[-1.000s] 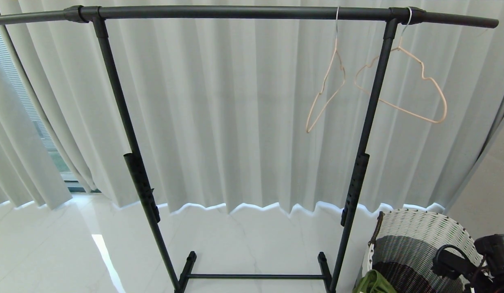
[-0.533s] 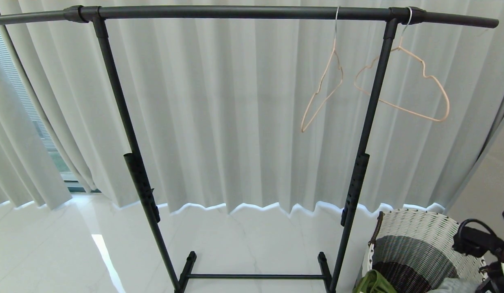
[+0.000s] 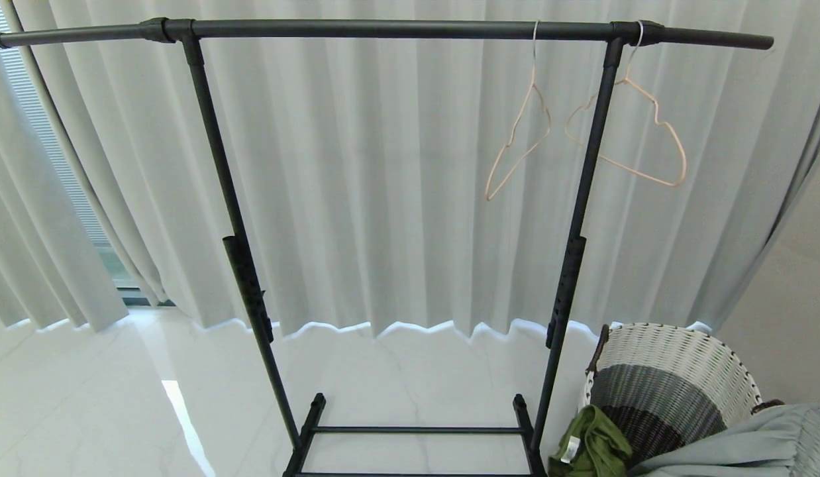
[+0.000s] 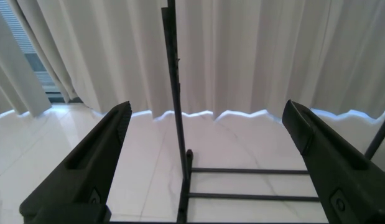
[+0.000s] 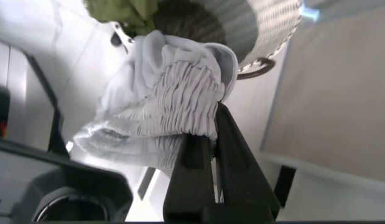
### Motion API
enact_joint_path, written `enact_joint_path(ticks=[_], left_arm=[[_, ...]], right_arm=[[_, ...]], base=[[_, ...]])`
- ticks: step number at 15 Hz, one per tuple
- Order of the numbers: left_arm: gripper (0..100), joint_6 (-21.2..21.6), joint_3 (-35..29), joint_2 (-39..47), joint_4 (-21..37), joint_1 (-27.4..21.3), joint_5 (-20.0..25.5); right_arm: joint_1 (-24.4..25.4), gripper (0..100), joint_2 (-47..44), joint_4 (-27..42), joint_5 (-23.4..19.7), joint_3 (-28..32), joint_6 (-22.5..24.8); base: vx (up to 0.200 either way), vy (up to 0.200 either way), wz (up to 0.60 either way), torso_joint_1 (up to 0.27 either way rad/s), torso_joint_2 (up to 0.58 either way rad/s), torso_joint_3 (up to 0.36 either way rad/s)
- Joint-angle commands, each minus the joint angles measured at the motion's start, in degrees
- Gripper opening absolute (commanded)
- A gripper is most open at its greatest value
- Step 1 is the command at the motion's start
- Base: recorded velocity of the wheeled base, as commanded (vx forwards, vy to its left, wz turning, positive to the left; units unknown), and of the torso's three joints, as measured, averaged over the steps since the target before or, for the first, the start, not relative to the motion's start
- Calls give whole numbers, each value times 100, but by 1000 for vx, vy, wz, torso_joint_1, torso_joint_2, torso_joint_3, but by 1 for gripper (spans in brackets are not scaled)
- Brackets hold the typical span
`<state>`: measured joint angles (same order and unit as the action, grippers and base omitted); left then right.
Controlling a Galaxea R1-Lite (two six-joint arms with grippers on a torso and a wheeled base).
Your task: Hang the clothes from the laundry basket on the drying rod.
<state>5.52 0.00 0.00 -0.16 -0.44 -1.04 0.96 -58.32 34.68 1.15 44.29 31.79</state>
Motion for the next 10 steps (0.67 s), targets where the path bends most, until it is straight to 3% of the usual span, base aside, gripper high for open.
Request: enact_joint_path(ticks=[1,3,7,10], left_arm=[[100,-7,0,9,-2,0,-2],[100,-7,0,9,-2,0,-2],[100,28,0,9,-2,0,-2],[100,19,0,9,-2,-9,-2]], right_arm=[[211,0,348,-14,0,71,2],[449,0,321,-14,0,221,2],[1143,0,102,-14,-9,546,-130],[2180,0,-276,-14,0,853,-991]], base=[[-200,0,0,2,2,-2],[-200,0,0,0,-2,7],[0,0,0,0,0,0],[0,0,0,0,0,0]])
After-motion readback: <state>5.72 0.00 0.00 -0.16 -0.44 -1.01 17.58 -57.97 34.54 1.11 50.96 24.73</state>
